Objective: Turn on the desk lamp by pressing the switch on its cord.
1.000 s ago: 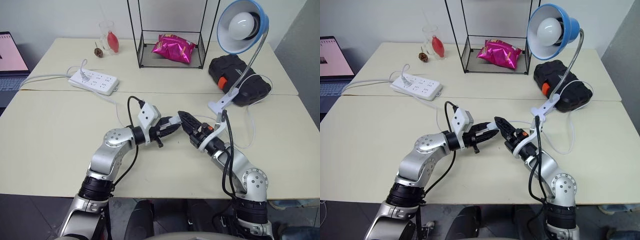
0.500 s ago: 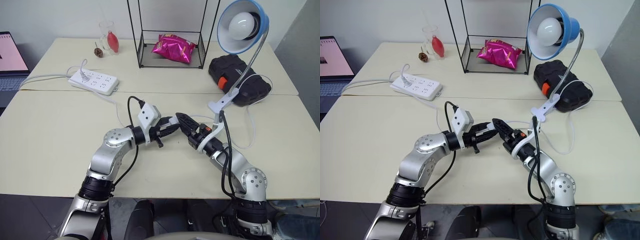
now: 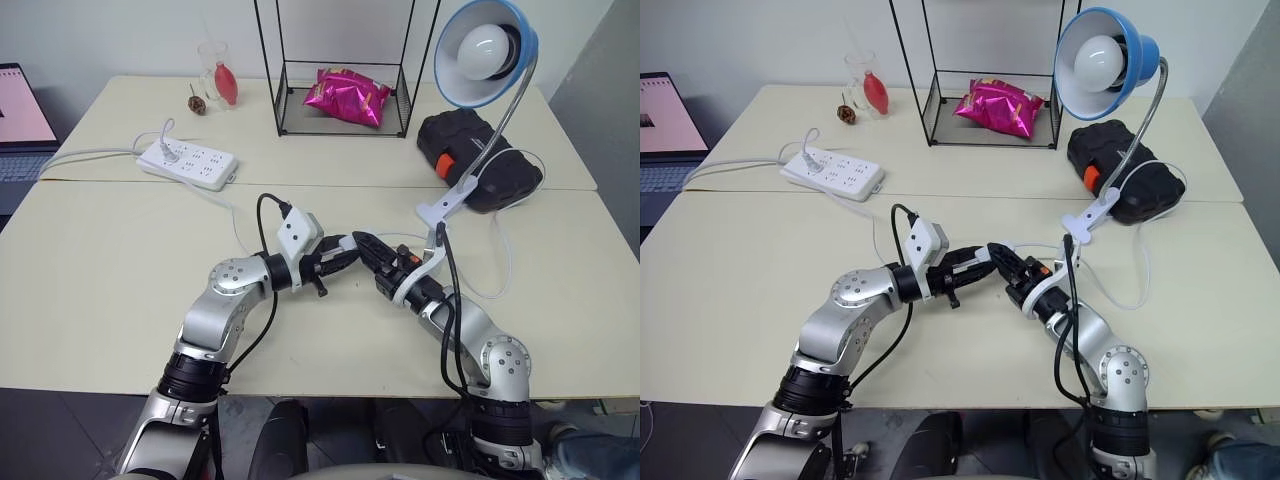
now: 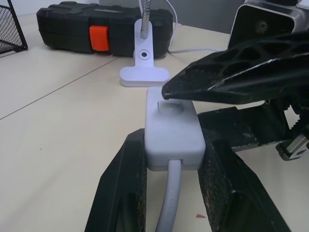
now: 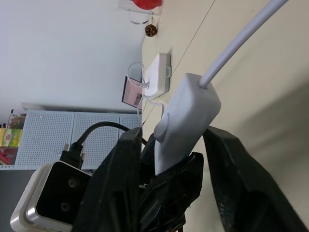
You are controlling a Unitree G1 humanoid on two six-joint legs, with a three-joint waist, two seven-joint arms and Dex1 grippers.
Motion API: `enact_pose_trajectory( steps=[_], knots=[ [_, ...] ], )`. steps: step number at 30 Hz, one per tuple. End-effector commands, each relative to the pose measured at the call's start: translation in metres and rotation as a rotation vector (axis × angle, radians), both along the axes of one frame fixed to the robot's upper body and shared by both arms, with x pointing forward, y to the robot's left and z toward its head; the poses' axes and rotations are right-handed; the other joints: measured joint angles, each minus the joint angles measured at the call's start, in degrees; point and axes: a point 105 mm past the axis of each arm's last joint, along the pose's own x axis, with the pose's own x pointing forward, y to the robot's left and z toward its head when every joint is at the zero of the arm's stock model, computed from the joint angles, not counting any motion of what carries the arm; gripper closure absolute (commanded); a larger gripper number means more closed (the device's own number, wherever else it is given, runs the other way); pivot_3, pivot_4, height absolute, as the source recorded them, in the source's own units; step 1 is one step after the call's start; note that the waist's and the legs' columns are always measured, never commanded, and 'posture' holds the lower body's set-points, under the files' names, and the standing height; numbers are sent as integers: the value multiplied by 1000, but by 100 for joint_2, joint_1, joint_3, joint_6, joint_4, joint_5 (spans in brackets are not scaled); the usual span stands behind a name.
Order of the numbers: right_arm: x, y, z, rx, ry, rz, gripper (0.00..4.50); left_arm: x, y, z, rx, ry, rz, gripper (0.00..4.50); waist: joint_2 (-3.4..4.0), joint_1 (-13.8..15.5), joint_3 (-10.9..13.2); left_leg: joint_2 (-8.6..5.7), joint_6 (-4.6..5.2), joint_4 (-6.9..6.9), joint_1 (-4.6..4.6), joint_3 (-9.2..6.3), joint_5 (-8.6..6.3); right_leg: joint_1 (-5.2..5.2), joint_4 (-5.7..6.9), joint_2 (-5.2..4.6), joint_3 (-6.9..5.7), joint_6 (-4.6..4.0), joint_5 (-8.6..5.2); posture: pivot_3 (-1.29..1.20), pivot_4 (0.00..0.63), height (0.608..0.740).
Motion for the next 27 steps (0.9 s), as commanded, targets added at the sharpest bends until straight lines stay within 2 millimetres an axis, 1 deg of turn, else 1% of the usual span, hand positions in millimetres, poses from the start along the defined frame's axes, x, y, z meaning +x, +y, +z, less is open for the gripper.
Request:
enact_pose_trajectory(
  steps=[1,4,17,19,20,23,27],
  knots=[
    [-2,2,11,38,-29,11,3438,-4,-4,12,-13,-62,-19,3401,0,0,0,0,0,0,0,0,0,0,0,0,0,0,0,0,150,740],
    [-2,2,11,39,-32,16,3785,-5,-4,12,-14,-62,-19,3403,0,0,0,0,0,0,0,0,0,-1,0,0,0,0,0,0,150,740],
    [-2,4,13,22,-56,32,3818,-4,-5,12,-16,-62,-15,3403,0,0,0,0,0,-1,0,0,0,-1,0,0,0,0,0,0,150,740],
    [-2,4,13,16,-62,37,3117,-4,-5,12,-15,-63,-14,3403,0,0,0,0,0,-1,0,0,0,-1,0,0,0,0,0,0,150,740],
    [-3,4,14,10,-70,46,2968,-4,-5,12,-15,-64,-13,3403,0,0,0,0,0,0,0,0,0,-1,0,0,0,0,0,0,150,740],
    [-6,4,15,-9,-91,76,2166,-3,-4,11,-12,-66,-9,3403,0,0,0,0,0,-1,0,2,0,-1,0,0,1,0,0,0,150,740],
    [-12,-2,14,-77,-128,112,1318,-2,-5,10,-5,-69,-5,3403,0,1,0,0,0,0,-1,2,0,-1,0,0,0,0,0,0,150,740]
  ],
)
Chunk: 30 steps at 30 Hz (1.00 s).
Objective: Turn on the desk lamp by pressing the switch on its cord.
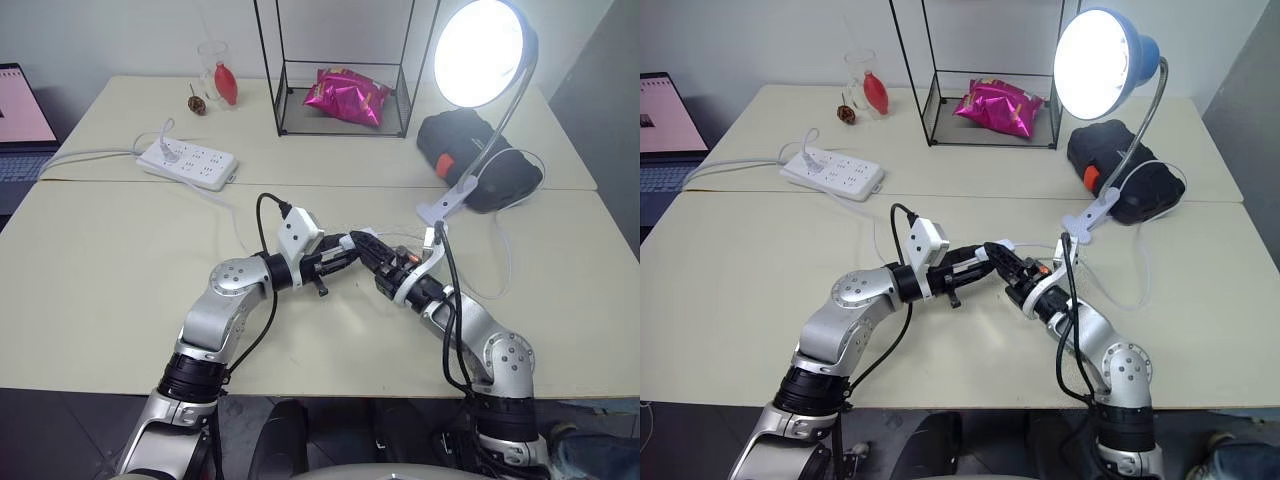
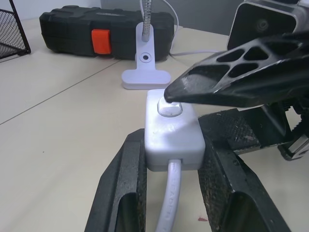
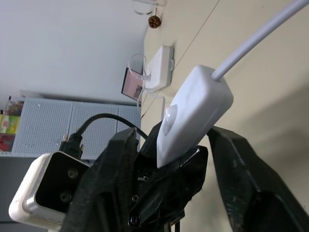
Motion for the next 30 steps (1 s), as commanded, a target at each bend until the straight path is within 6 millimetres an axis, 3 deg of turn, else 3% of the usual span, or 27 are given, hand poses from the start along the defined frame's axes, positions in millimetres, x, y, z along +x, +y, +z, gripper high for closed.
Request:
enact_pose_trajectory(
  steps=[1,6,12,19,25,30],
  knots=[
    [-11,-3,14,-27,-93,59,965,-2,-4,8,-1,-53,-15,3403,0,1,0,-1,0,0,0,0,0,0,0,0,0,0,0,0,150,740],
    [-22,-19,11,-185,-169,109,0,2,-1,-5,38,-41,-3,3403,0,6,0,-2,0,0,-1,1,0,0,-1,-1,0,0,0,0,150,740],
    [-35,-41,26,-515,-401,211,0,4,8,-38,122,-1,-14,3403,0,13,-2,-3,0,0,0,6,0,-1,-2,0,3,1,0,0,150,740],
    [-31,-53,26,-962,-669,313,0,6,12,-59,162,47,-32,3403,-2,22,-3,0,0,0,0,1,0,0,-4,2,-1,2,-1,0,150,740],
    [-41,-56,18,-1124,-819,465,0,8,17,-69,199,58,-40,3403,-3,55,-5,-3,0,1,1,4,0,2,-7,-2,-1,4,-2,0,150,740],
    [-47,-55,17,-1104,-869,512,0,5,21,-74,241,53,-62,3403,-5,51,-6,-2,0,2,8,3,0,7,-5,-2,-2,4,-1,0,150,740]
  ],
)
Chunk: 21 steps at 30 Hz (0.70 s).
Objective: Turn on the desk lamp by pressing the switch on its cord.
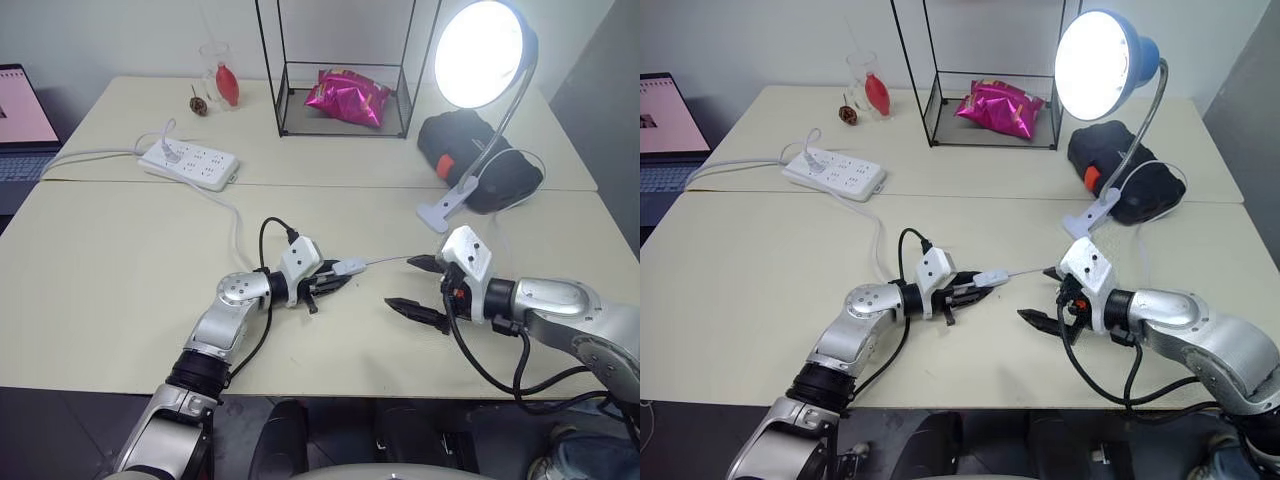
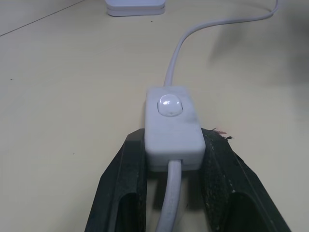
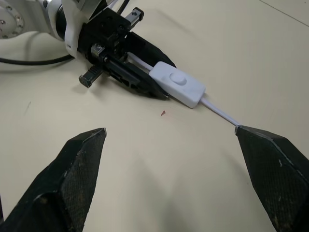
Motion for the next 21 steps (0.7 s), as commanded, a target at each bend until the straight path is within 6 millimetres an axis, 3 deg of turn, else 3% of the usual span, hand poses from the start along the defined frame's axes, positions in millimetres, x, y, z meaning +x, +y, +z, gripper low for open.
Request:
enact_pose_trajectory(
  steps=[1,4,5,6,15,19,21],
  knots=[
    [-9,7,12,22,-62,93,0,-3,7,-14,73,22,-12,3403,0,-2,0,0,0,0,1,0,0,0,1,0,1,0,0,0,150,740],
    [-10,7,14,17,-78,119,0,-4,7,-15,76,23,-16,3403,0,-2,0,0,0,0,3,-1,0,3,2,1,0,0,0,0,150,740],
    [-10,6,14,15,-80,121,0,-4,7,-15,76,24,-16,2703,0,-2,0,0,0,1,3,-1,0,3,2,1,0,0,0,0,150,740],
    [-10,5,13,12,-83,123,0,-4,7,-15,76,25,-18,2666,0,-2,0,0,0,1,3,-1,0,3,2,1,0,0,0,0,150,740],
    [-7,1,15,-1,-108,134,0,-2,12,-11,77,4,-6,918,0,-1,0,-1,0,1,3,-2,0,5,1,0,-2,0,0,0,150,740],
    [-4,-2,19,-1,-133,147,0,-2,19,11,32,-50,23,258,0,-7,0,0,0,1,4,-2,0,6,1,-1,-2,0,0,0,150,740],
    [-3,-3,22,0,-151,155,0,-5,24,26,8,-77,31,258,0,-8,1,1,0,1,3,-2,0,5,2,-1,-2,0,0,0,150,740]
  ],
)
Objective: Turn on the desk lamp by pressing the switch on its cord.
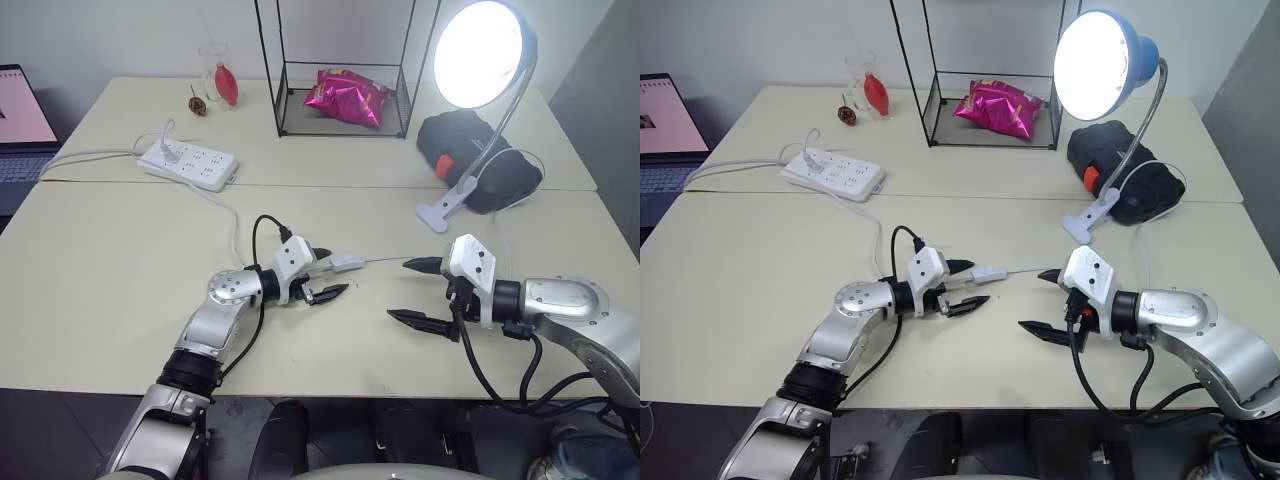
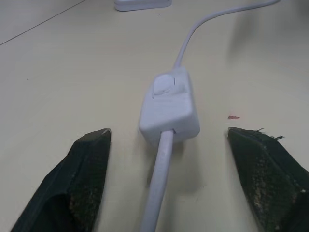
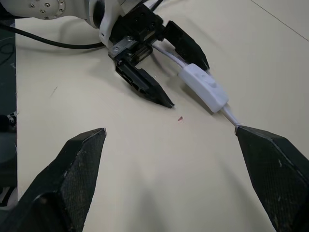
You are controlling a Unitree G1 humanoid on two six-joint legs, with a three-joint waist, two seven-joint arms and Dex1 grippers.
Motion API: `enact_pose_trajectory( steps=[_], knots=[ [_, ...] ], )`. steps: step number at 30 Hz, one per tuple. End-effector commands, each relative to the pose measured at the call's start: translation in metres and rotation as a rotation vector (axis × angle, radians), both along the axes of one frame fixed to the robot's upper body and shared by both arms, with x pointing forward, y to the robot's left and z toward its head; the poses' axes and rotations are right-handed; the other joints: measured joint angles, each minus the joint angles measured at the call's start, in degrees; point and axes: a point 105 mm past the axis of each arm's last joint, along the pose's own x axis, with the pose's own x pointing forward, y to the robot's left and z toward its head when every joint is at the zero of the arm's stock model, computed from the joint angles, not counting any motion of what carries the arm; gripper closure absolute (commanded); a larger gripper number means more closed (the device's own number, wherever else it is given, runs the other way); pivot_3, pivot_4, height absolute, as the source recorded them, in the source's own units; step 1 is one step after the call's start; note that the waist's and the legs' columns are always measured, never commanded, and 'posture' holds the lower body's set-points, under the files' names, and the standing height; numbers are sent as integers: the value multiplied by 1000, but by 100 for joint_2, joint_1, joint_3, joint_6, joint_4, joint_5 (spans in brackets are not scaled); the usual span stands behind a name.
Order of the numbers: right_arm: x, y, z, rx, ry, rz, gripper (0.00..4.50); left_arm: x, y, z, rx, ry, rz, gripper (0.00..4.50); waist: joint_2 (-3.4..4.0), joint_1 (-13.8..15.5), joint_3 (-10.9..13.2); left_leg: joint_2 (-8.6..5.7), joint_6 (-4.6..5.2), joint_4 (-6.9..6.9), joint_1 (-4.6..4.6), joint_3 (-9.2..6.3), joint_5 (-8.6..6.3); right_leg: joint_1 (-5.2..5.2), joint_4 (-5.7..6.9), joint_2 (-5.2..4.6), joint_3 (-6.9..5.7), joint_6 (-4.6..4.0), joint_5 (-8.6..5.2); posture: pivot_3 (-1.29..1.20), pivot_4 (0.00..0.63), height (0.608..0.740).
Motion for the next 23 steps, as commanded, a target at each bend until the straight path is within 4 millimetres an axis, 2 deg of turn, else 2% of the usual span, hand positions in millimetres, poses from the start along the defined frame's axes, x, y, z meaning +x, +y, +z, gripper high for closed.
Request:
enact_pose_trajectory(
  steps=[1,4,8,13,17,19,23],
  knots=[
    [3,-3,17,18,-88,24,0,-6,11,30,-42,-56,16,258,0,3,1,0,0,0,-1,-1,0,-1,0,0,-1,0,0,0,150,740],
    [10,-11,21,14,-127,11,0,-15,27,51,-30,-82,51,258,-2,16,2,1,0,0,-2,-5,0,-1,1,0,-3,0,0,0,150,740],
    [21,-26,29,21,-167,-14,0,-27,51,67,-2,-87,135,258,-3,15,3,-1,0,1,2,-1,0,1,1,-6,-2,0,0,0,150,740],
    [30,-53,39,-1,-184,-11,0,-38,97,86,72,-103,291,258,-2,13,5,0,0,2,1,3,0,1,0,-8,-2,0,0,0,150,740],
    [29,-60,45,1,-208,30,0,-49,131,97,98,-84,373,258,-2,15,6,1,0,2,2,1,0,1,1,-7,-4,-2,-1,0,150,740],
    [29,-60,47,6,-212,42,0,-52,138,101,94,-79,393,258,-2,10,6,2,0,2,3,5,0,1,0,-8,-2,-2,-1,0,150,740],
    [30,-58,48,14,-212,60,0,-54,138,102,76,-71,388,258,-1,16,6,0,-1,2,3,8,0,1,0,-13,-2,-2,-1,0,150,740]
  ],
)
